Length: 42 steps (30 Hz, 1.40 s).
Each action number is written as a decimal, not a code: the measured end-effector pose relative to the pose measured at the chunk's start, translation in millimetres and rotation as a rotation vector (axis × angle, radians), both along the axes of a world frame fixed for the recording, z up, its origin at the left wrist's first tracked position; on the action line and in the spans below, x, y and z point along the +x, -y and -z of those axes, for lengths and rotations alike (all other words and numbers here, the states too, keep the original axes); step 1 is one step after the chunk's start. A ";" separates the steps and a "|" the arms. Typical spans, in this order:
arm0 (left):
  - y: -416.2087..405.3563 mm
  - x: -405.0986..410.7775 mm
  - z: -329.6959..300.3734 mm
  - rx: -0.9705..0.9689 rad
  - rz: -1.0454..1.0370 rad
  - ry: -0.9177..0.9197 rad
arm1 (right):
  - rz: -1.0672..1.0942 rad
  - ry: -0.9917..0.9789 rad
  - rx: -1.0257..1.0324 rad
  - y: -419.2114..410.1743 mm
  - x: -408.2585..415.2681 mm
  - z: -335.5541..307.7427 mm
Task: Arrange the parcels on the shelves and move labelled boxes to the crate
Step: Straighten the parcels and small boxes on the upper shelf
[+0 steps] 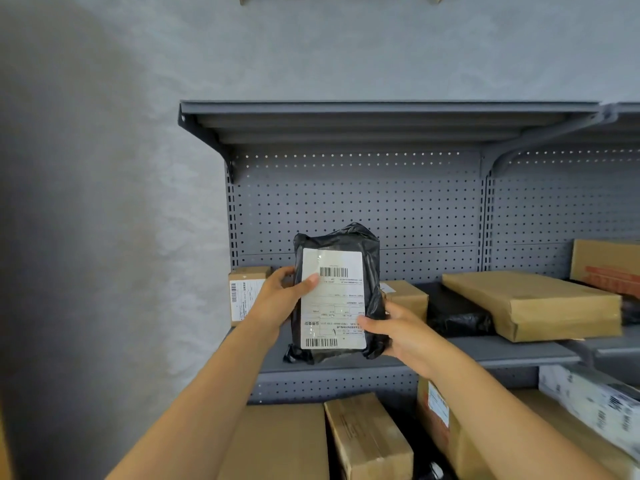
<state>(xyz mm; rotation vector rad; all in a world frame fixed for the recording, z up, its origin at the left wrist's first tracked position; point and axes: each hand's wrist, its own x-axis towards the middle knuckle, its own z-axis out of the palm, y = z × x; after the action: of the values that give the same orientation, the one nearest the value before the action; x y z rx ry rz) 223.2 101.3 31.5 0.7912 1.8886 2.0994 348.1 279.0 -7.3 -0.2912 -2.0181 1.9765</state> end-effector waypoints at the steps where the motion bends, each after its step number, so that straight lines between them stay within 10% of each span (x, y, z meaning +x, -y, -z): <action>1: 1.5 3.3 1.3 0.009 0.011 0.024 | 0.001 0.001 0.008 -0.3 4.7 -0.2; 17: 15.9 31.5 30.6 -0.116 -0.009 0.244 | 0.115 0.047 0.049 11.6 9.2 11.0; 42: -16.4 -152.3 65.5 -0.837 -0.189 -0.427 | 0.104 0.336 0.705 18.5 -166.6 21.5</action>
<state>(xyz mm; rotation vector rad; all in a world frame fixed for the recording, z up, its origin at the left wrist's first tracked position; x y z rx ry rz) 70.9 117.7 -33.9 0.8899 2.8219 1.0284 181.5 260.4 -28.8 -0.5650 -2.6841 1.0975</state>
